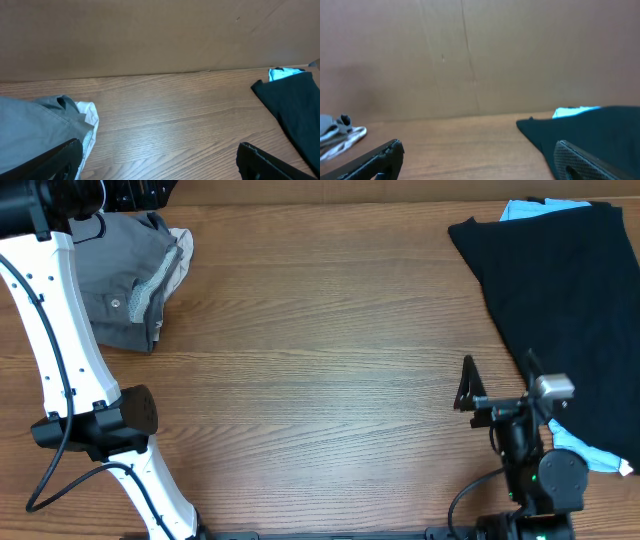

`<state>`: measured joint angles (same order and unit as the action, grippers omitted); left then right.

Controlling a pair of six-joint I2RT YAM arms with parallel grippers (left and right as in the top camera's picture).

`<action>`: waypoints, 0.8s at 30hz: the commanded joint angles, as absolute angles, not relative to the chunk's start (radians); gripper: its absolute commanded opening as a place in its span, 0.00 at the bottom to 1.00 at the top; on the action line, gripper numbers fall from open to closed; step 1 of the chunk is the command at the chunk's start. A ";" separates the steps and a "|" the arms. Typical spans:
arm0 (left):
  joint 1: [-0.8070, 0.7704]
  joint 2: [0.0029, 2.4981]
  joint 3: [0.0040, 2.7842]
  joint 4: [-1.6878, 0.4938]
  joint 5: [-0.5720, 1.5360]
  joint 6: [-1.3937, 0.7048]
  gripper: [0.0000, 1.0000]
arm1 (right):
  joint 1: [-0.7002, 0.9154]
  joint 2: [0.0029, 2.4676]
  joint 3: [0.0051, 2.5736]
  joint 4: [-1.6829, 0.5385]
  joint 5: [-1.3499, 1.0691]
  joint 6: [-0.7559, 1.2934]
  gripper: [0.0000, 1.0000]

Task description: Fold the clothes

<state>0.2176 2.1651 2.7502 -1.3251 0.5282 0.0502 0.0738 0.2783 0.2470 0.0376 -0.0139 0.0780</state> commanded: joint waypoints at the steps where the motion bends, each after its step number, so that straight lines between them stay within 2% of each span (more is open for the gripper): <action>1: 0.221 2.173 2.751 -1.328 0.540 0.037 1.00 | 0.079 0.185 0.163 0.056 0.007 0.078 1.00; 11: 0.221 2.173 2.751 -1.328 0.540 0.037 1.00 | 0.079 0.058 0.012 0.056 -0.004 0.082 1.00; 17: 0.221 2.173 2.751 -1.328 0.540 0.037 1.00 | 0.073 0.002 0.008 -0.081 -0.042 0.082 1.00; 24: 0.221 2.173 2.751 -1.328 0.540 0.037 1.00 | 0.072 0.002 0.008 -0.081 -0.046 0.081 1.00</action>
<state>0.2176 2.1651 2.7502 -1.3251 0.5278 0.0502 0.0731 0.0147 0.0185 -0.0830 -0.0380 0.0784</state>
